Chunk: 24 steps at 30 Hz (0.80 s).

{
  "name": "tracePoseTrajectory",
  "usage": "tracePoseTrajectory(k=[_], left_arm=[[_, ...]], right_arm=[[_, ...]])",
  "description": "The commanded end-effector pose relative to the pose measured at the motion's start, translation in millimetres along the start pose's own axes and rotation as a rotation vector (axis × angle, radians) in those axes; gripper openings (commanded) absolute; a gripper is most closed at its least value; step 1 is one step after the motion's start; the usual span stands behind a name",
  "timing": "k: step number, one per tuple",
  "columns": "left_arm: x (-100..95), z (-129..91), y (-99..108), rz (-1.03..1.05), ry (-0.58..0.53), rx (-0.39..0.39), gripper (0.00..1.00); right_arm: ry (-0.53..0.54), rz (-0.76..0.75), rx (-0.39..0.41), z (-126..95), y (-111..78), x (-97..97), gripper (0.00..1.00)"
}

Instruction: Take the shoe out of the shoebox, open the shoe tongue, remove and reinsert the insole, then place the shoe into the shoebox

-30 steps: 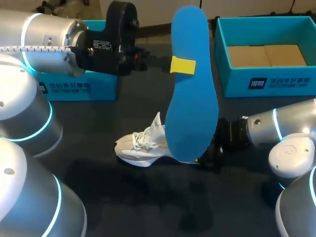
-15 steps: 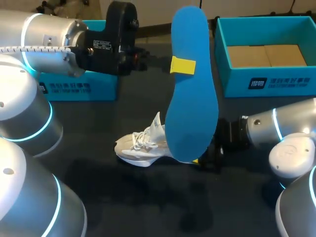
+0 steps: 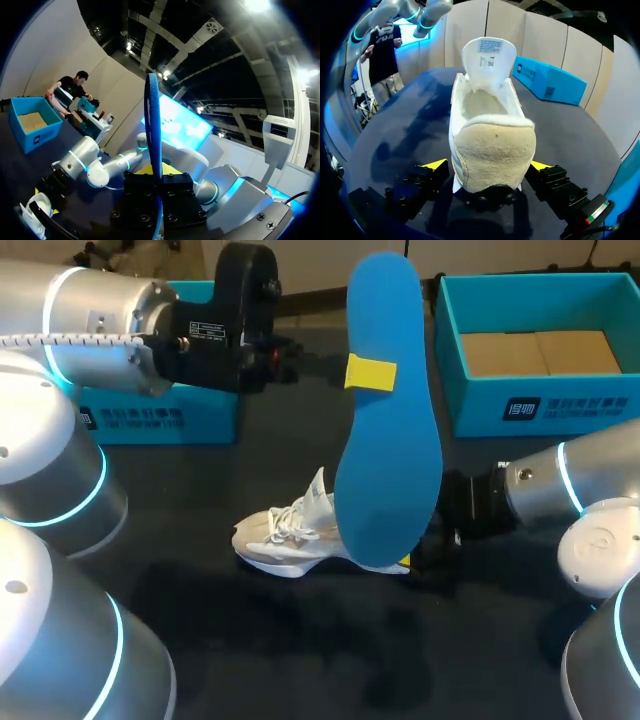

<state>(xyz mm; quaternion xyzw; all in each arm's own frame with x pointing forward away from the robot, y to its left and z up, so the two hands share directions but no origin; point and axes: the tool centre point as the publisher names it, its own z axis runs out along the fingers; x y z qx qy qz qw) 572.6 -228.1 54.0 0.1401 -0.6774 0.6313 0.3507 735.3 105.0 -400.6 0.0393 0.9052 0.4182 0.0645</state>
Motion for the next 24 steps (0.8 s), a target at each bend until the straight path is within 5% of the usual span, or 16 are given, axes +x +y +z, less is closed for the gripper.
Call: tracePoseTrajectory(k=[1,24], left_arm=[[-0.4,1.3,1.2,0.000,-0.001,0.002,0.00],[-0.4,1.3,1.2,0.000,-0.001,0.002,0.00]], right_arm=[[-0.002,0.011,0.118,-10.9,6.8,0.5,1.00],[-0.054,0.015,0.405,-45.0,39.2,-4.7,1.00]])
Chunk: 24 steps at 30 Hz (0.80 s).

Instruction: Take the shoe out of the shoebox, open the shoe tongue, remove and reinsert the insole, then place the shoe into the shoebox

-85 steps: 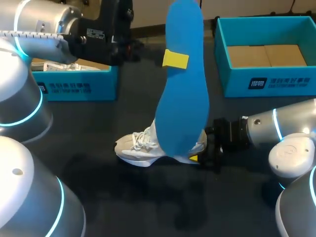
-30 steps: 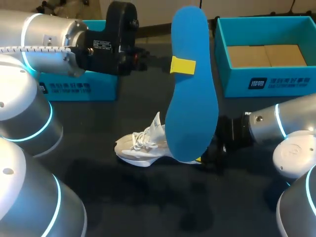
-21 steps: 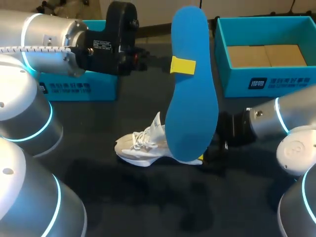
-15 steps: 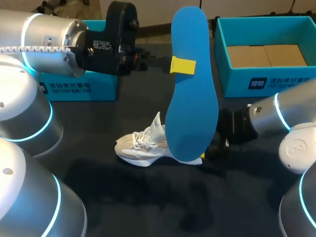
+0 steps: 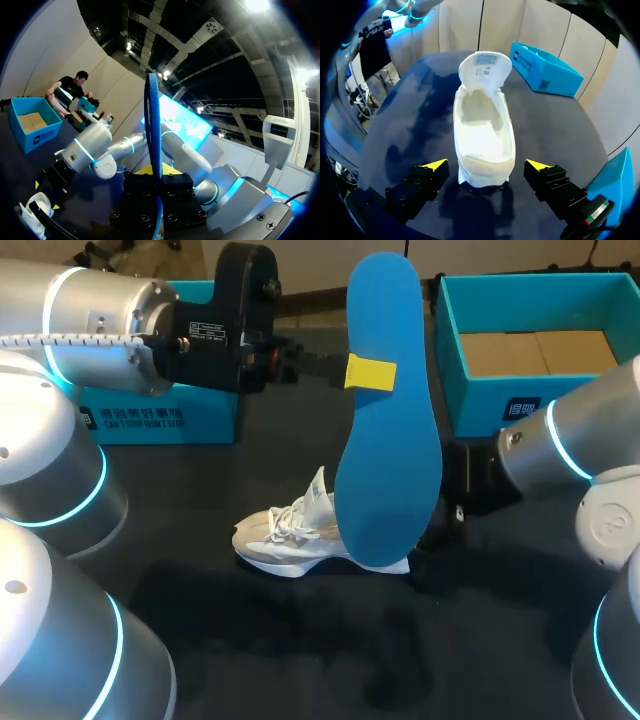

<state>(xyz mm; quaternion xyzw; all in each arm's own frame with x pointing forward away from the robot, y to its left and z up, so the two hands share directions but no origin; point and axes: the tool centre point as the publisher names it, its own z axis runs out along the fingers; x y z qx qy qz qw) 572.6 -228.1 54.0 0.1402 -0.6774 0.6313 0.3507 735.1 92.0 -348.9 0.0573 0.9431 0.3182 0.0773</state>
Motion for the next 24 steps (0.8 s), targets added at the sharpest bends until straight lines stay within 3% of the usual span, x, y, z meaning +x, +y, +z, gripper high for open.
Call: tracePoseTrajectory(k=[1,9,24], left_arm=[[-0.4,1.3,1.2,0.000,-0.001,0.002,0.00],[-0.4,1.3,1.2,0.000,-0.001,0.002,0.00],[-0.4,1.3,1.2,0.000,-0.001,0.002,0.00]], right_arm=[[-0.013,0.008,0.190,-4.5,9.1,0.5,1.00],[0.017,0.069,0.284,-9.9,21.7,-1.4,1.00],[0.062,0.098,0.414,-13.0,27.2,3.8,1.00]])
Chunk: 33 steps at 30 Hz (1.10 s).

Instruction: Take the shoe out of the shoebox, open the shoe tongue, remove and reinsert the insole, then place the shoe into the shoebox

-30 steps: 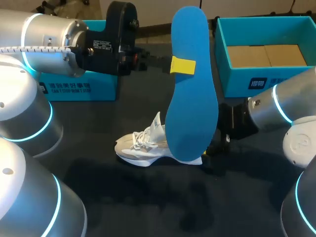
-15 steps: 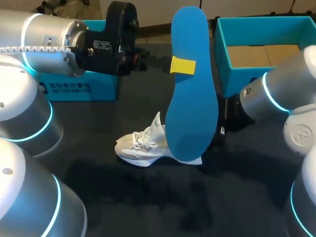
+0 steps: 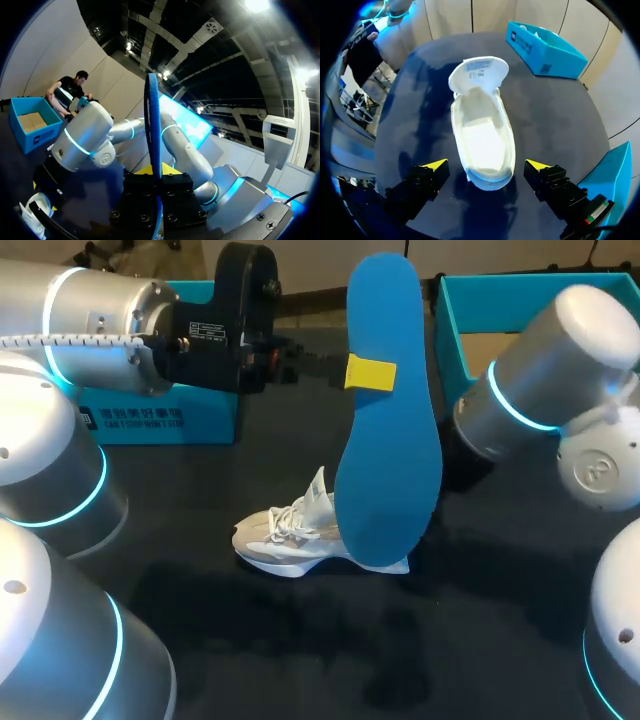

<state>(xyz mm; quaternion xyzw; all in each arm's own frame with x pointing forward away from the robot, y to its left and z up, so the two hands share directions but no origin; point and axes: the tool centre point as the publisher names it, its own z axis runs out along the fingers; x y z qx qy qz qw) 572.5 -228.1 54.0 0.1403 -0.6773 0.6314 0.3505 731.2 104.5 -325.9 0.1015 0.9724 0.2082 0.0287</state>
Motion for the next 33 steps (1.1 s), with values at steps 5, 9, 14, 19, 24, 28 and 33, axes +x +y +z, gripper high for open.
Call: tracePoseTrajectory(k=[5,9,14,19,24,28,33], left_arm=[[-0.4,1.3,1.1,-0.001,-0.001,0.001,0.00],[-0.4,1.3,1.1,-0.001,-0.001,0.001,0.00],[-0.4,1.3,1.1,-0.001,-0.001,0.001,0.00],[-0.4,1.3,1.1,-0.001,-0.001,0.001,0.00],[-0.4,1.3,1.1,-0.001,-0.001,0.001,0.00],[-0.4,1.3,1.1,-0.001,-0.001,0.001,0.00],[-0.4,1.3,1.1,-0.001,-0.001,0.001,0.00]], right_arm=[[-0.015,0.009,0.164,-2.5,2.8,1.7,1.00],[-0.015,0.009,0.164,-2.5,2.8,1.7,1.00],[-0.015,0.009,0.164,-2.5,2.8,1.7,1.00],[-0.029,0.000,0.216,-2.1,8.3,5.4,1.00],[-0.017,-0.022,0.284,1.1,15.4,1.8,1.00],[-0.022,-0.031,0.297,4.7,16.1,-2.4,1.00],[-0.025,-0.032,0.315,9.4,14.2,-6.6,1.00]])
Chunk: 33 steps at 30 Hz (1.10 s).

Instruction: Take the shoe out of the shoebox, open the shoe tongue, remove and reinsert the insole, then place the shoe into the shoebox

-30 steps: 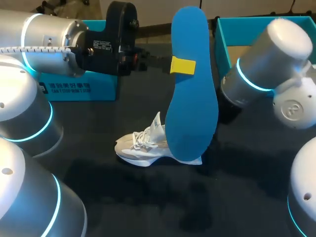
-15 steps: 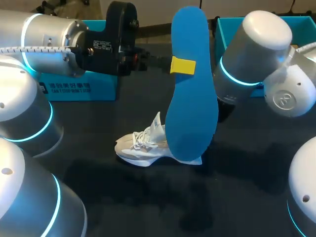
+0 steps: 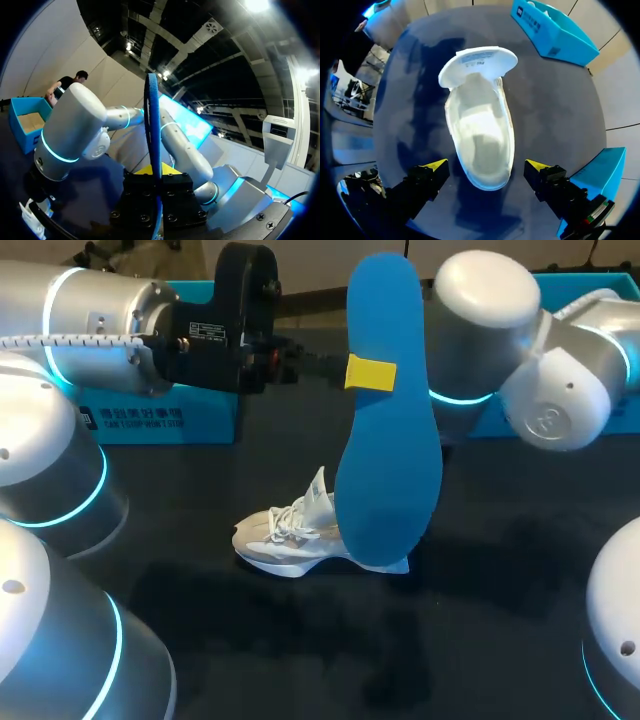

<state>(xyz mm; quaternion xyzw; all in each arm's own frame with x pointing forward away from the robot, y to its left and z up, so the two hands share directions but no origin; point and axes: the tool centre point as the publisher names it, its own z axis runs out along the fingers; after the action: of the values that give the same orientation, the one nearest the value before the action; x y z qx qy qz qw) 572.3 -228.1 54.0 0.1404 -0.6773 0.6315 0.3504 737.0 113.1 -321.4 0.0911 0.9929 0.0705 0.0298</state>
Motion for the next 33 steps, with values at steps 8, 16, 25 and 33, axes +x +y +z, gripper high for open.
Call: tracePoseTrajectory(k=[8,16,25,33], left_arm=[[-0.6,1.2,1.0,-0.001,0.000,0.001,0.00],[-0.6,1.2,1.0,-0.001,0.000,0.001,0.00],[-0.6,1.2,1.0,-0.001,0.000,0.001,0.00],[-0.6,1.2,1.0,-0.001,0.000,0.001,0.00]], right_arm=[[-0.007,0.000,0.036,7.7,3.3,-1.2,1.00],[0.007,0.002,0.031,9.1,2.4,1.5,1.00],[0.007,0.002,0.031,9.1,2.4,1.5,1.00],[0.000,-0.003,0.039,8.3,10.6,-3.2,1.00]])
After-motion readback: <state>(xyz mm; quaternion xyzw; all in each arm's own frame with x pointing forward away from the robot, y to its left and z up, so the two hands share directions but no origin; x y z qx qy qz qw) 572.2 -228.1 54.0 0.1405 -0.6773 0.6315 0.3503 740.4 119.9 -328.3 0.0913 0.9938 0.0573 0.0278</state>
